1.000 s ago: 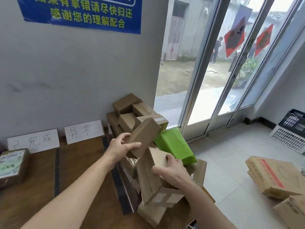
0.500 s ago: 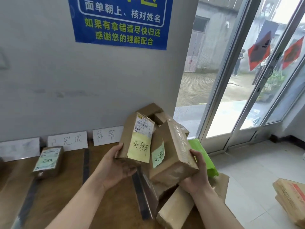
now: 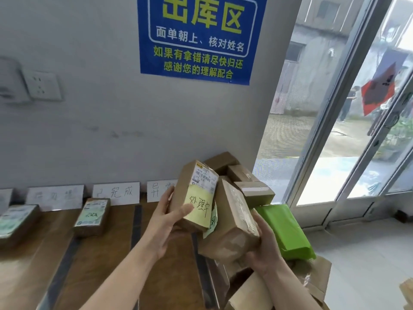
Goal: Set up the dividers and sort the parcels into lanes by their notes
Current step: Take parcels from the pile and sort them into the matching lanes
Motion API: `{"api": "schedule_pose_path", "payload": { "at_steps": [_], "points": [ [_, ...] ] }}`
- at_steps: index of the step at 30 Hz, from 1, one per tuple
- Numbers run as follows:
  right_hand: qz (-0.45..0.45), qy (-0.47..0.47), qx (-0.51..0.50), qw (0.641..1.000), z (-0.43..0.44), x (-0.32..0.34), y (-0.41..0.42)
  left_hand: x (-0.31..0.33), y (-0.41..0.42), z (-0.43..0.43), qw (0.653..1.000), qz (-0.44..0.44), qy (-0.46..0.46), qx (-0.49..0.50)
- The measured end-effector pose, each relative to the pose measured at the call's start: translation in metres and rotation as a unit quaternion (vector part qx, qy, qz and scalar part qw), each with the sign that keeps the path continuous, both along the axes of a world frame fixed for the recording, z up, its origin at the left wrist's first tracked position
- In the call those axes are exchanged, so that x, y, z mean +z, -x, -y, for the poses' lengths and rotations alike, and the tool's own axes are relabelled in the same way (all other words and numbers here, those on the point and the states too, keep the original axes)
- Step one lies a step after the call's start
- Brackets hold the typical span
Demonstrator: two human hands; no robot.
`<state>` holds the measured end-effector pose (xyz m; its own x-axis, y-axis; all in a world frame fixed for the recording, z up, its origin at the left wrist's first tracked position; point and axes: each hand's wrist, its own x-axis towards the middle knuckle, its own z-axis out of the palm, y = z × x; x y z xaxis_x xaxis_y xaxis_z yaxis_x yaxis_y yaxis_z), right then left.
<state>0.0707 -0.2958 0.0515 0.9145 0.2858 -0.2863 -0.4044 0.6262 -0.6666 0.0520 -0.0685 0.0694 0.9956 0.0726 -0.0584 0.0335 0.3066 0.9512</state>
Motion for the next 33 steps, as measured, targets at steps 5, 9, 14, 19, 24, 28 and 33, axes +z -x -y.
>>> {"api": "schedule_pose_path", "payload": {
  "at_steps": [5,9,14,19,24,28,33],
  "points": [
    [0.018,0.071,0.036,0.997,-0.009,-0.004,-0.003,-0.002,0.007,-0.009,0.998,-0.051,0.027,0.023],
    [0.006,0.022,0.028,0.999,-0.015,-0.006,-0.004,-0.004,0.015,-0.013,0.974,-0.099,0.201,-0.031],
    [0.044,0.101,-0.008,0.994,-0.026,-0.004,-0.008,-0.003,0.016,-0.006,0.972,-0.086,0.219,0.006],
    [0.081,0.289,0.077,0.951,-0.036,0.009,-0.004,-0.002,0.011,-0.005,0.976,-0.056,0.199,0.063],
    [0.136,0.357,0.103,0.918,-0.04,0.007,-0.009,0.002,0.014,-0.004,0.98,-0.054,0.175,0.08],
    [0.148,0.355,0.134,0.913,-0.044,0.011,-0.009,0.002,0.018,-0.007,0.98,-0.053,0.169,0.096],
    [0.138,0.374,0.128,0.908,-0.056,0.006,-0.013,0.001,0.026,-0.01,0.973,-0.055,0.194,0.11]
  ]
}}
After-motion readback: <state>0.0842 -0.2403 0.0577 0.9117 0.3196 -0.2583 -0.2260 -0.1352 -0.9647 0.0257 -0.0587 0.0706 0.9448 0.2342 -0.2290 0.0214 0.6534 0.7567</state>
